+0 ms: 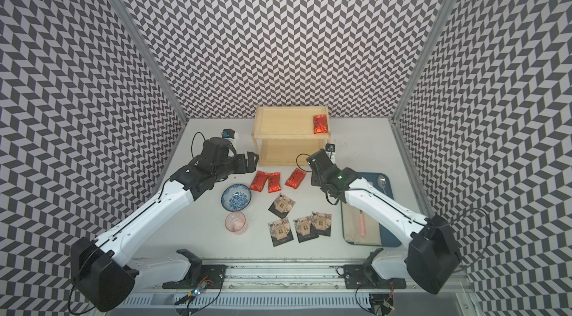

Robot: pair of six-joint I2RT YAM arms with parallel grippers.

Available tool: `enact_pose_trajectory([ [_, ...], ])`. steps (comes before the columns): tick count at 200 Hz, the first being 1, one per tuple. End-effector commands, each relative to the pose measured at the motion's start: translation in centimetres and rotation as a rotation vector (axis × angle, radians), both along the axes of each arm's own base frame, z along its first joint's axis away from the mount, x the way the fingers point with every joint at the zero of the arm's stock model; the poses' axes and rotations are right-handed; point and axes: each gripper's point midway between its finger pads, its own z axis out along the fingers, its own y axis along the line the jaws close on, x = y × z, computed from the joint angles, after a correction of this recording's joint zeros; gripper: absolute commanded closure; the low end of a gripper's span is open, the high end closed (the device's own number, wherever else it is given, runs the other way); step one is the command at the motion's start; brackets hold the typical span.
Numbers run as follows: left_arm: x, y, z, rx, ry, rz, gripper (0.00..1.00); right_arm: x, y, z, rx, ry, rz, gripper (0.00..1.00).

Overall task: Place the tea bags on the shelf by color
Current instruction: Place the tea bag on the shelf.

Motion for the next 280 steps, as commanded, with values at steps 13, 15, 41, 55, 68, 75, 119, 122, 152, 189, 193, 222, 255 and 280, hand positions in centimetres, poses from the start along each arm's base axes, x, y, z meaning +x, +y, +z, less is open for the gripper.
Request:
enact_pose_trajectory([
  [13, 0.4, -0.3, 1.9, -0.033, -0.038, -0.011, 0.01, 3.2, 0.3, 7.7, -0.011, -0.177, -0.013, 0.52],
  [15, 0.4, -0.4, 1.9, -0.033, -0.038, -0.011, 0.01, 3.4, 0.4, 8.0, -0.012, -0.182, -0.011, 0.52],
  [41, 0.7, -0.1, 1.2, -0.018, -0.036, 0.0, 0.01, 6.2, 2.0, 11.2, -0.021, -0.247, 0.011, 0.52],
  [55, 0.8, 0.3, 0.8, -0.016, -0.031, 0.007, 0.01, 7.9, 3.1, 12.5, -0.028, -0.275, 0.03, 0.52],
  [68, 0.9, 0.5, 0.4, -0.015, -0.026, 0.012, 0.01, 9.4, 4.0, 13.4, -0.032, -0.299, 0.048, 0.52],
  [75, 1.0, 0.7, 0.2, -0.015, -0.024, 0.014, 0.01, 10.2, 4.4, 13.7, -0.034, -0.308, 0.053, 0.52],
  [119, 1.1, 1.2, -0.5, -0.018, -0.005, 0.019, 0.01, 14.2, 5.7, 13.8, -0.079, -0.318, 0.05, 0.52],
  [122, 1.1, 1.3, -0.6, -0.018, -0.004, 0.02, 0.01, 14.3, 5.7, 13.7, -0.081, -0.316, 0.049, 0.52],
  [152, 1.1, 1.3, -0.7, -0.021, -0.001, 0.018, 0.01, 15.2, 5.8, 12.1, -0.117, -0.285, 0.035, 0.52],
  [189, 1.1, 1.3, -0.5, -0.036, -0.005, 0.013, 0.01, 16.0, 6.1, 10.9, -0.135, -0.278, 0.042, 0.51],
  [193, 1.1, 1.3, -0.5, -0.036, -0.005, 0.012, 0.01, 16.1, 6.2, 10.9, -0.135, -0.279, 0.042, 0.51],
  [222, 1.1, 1.4, -0.7, -0.036, 0.001, 0.014, 0.01, 16.7, 6.1, 10.4, -0.138, -0.278, 0.035, 0.51],
  [255, 1.1, 1.3, -0.9, -0.039, 0.007, 0.011, 0.01, 17.4, 6.0, 10.0, -0.143, -0.277, 0.026, 0.51],
  [280, 1.1, 1.3, -0.9, -0.04, 0.008, 0.011, 0.01, 17.7, 5.9, 9.9, -0.15, -0.281, 0.021, 0.51],
])
